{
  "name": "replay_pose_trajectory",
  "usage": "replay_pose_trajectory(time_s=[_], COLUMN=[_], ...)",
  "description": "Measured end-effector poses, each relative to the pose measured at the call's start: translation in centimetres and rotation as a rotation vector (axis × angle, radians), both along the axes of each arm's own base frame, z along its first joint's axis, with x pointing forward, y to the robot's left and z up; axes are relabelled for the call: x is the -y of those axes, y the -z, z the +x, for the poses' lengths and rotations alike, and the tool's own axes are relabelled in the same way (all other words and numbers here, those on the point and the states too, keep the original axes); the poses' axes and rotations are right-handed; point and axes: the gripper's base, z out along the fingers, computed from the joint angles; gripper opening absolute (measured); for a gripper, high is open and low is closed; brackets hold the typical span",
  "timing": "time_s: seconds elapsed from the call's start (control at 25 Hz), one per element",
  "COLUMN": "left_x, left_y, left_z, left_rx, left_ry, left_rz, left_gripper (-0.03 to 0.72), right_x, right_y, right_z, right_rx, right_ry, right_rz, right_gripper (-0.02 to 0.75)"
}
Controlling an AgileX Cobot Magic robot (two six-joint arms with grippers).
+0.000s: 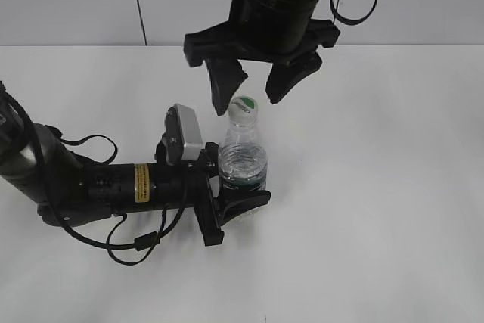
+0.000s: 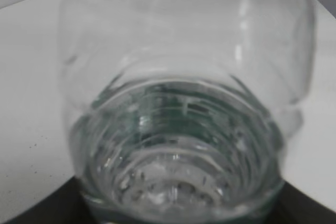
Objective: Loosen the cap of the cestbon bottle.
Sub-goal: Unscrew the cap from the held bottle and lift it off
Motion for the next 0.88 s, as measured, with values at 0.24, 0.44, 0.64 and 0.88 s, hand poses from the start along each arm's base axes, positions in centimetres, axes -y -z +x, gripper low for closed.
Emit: replay_pose_trajectory(time_s=[0.24,0.44,0.64,0.88], left_x=[0.0,0.0,0.0,0.0], left_y=[0.0,0.0,0.0,0.0], left_z=[0.0,0.0,0.0,0.0], left_rx=[0.000,0.000,0.000,0.000], left_ry=[0.000,0.001,0.001,0.001], left_rz=[0.000,0.000,0.000,0.000], left_gripper=[0.412,0.412,0.412,0.412], right_x=[-0.2,-0.4,-0.4,-0.4], right_y=[1.1,1.6,1.6,1.6], right_z=[0.4,0.6,0.6,0.6], right_rx=[-0.012,-0.020,-0.016,-0.008], right_ry=[-0.001,-0.006,-0.016,-0.053], right_rz=[-0.024,-0.034,-0.037,-0.039], right_gripper=[0.545,0.545,0.486,0.296])
